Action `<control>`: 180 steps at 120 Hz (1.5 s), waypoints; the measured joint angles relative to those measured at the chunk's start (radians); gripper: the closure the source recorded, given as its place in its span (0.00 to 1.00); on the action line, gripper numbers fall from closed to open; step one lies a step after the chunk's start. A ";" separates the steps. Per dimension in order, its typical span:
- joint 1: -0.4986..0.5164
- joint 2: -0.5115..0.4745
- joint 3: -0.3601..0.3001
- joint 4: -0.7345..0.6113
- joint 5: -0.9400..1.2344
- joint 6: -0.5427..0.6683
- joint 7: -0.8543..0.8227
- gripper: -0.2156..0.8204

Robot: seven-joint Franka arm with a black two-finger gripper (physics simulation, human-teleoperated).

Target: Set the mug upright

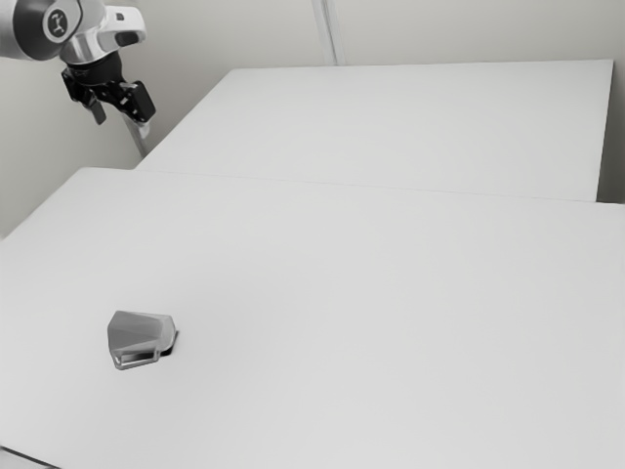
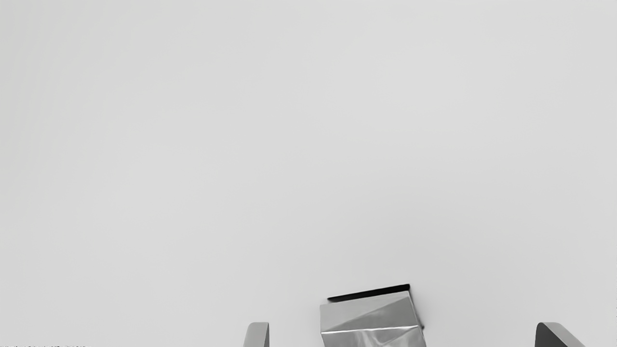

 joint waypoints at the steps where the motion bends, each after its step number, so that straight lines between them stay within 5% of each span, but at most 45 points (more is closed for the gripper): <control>1: 0.000 0.000 0.000 0.000 0.000 0.000 -0.002 0.21; 37: 0.031 -0.007 0.011 -0.037 -0.013 0.007 -0.051 0.21; 92: 0.432 -0.016 0.095 -0.408 -0.451 -0.103 -0.083 0.21; 117: 0.529 0.095 0.099 -0.458 -0.553 -0.120 -0.025 0.21; 180: 0.527 0.316 0.123 -0.447 -0.820 -0.044 0.152 0.21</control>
